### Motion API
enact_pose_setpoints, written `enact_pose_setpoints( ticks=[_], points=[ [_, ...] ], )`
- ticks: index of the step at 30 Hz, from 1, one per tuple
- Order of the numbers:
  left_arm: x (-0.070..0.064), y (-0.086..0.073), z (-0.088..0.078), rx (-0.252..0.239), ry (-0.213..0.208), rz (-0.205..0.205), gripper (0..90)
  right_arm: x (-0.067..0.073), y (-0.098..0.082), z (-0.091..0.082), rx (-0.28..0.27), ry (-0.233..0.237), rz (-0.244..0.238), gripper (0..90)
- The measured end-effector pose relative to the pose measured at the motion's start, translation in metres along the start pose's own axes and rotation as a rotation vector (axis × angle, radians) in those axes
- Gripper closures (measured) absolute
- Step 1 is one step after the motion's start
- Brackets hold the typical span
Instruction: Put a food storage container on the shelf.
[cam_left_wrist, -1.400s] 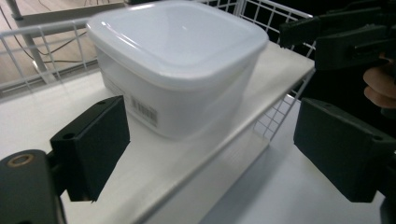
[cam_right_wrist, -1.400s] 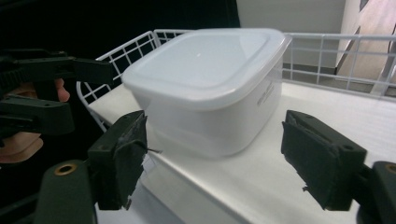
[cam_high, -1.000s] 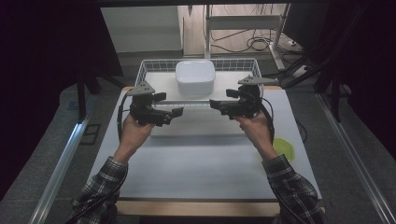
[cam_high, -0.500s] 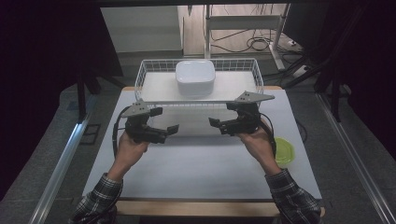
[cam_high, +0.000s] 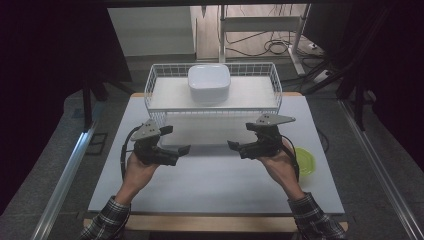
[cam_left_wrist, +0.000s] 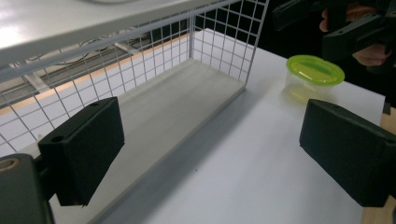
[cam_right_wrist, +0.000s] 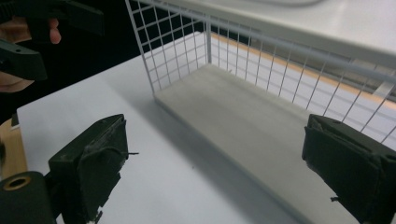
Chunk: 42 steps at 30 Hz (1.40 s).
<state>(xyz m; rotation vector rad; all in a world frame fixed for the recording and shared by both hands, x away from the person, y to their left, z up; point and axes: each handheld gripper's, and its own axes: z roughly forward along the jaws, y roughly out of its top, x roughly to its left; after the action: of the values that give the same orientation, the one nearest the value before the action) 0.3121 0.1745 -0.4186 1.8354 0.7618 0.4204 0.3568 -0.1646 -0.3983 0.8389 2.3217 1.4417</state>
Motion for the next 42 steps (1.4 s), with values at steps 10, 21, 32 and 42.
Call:
enact_pose_setpoints(
  ticks=[10, 21, 32, 42],
  points=[
    [-0.008, -0.031, 0.004, 0.072, -0.003, 0.003, 5.3, 0.002, -0.022, -0.007, 0.010, 0.016, 0.007, 2.9],
    [-0.010, -0.059, 0.002, 0.070, -0.011, -0.039, 3.5, 0.013, -0.044, -0.004, 0.040, 0.033, -0.038, 0.0],
    [-0.023, -0.075, 0.006, 0.095, 0.010, -0.005, 1.2, 0.018, -0.069, -0.002, 0.049, 0.055, -0.017, 1.6],
    [-0.032, -0.089, 0.004, 0.123, 0.010, 0.009, 0.9, 0.023, -0.091, -0.002, 0.099, 0.040, -0.009, 2.1]
  ],
)
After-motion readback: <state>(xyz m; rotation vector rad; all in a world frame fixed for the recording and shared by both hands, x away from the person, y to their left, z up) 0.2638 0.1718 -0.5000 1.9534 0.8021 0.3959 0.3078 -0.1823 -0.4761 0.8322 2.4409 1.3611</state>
